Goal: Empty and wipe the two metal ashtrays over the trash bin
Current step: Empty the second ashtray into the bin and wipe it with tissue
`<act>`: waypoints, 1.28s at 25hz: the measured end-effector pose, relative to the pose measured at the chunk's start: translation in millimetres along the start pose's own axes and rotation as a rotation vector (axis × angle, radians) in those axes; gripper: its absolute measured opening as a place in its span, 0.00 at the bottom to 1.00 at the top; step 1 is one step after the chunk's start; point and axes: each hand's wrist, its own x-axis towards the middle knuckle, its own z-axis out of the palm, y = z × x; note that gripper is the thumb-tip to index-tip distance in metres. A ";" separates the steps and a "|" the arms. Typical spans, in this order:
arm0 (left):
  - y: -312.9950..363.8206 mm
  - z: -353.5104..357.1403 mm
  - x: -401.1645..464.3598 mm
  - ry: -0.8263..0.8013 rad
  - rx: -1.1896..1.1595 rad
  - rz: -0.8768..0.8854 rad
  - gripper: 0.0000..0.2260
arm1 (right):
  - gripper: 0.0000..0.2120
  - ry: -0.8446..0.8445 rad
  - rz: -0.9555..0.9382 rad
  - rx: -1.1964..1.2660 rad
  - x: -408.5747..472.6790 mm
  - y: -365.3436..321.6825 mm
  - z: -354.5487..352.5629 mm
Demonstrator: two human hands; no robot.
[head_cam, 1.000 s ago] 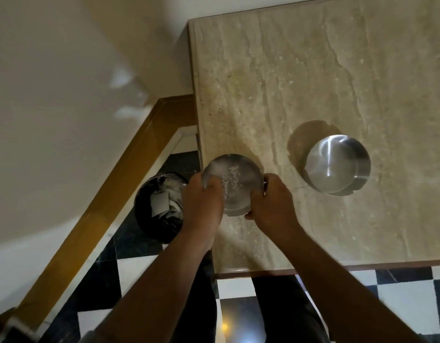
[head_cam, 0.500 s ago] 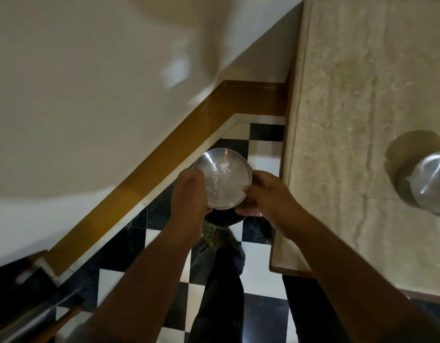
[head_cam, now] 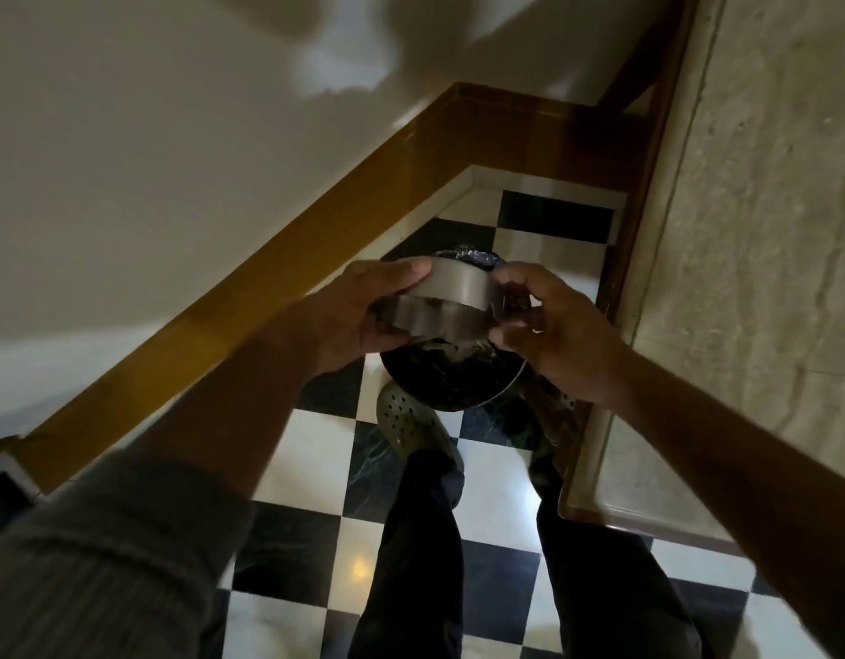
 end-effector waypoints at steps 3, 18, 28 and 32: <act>10.7 -10.2 20.3 -0.205 0.315 -0.108 0.50 | 0.27 -0.022 -0.247 -0.344 4.2 10.4 -14.0; -31.2 10.9 45.9 0.149 1.444 0.552 0.59 | 0.51 -0.273 -0.313 -0.931 -18.0 12.1 10.2; -10.9 39.8 42.8 0.312 1.580 0.684 0.54 | 0.62 -0.304 -0.269 -1.056 -21.0 3.6 13.8; -18.0 31.9 33.6 0.314 1.561 0.642 0.54 | 0.60 -0.318 -0.350 -1.045 -12.4 11.3 17.8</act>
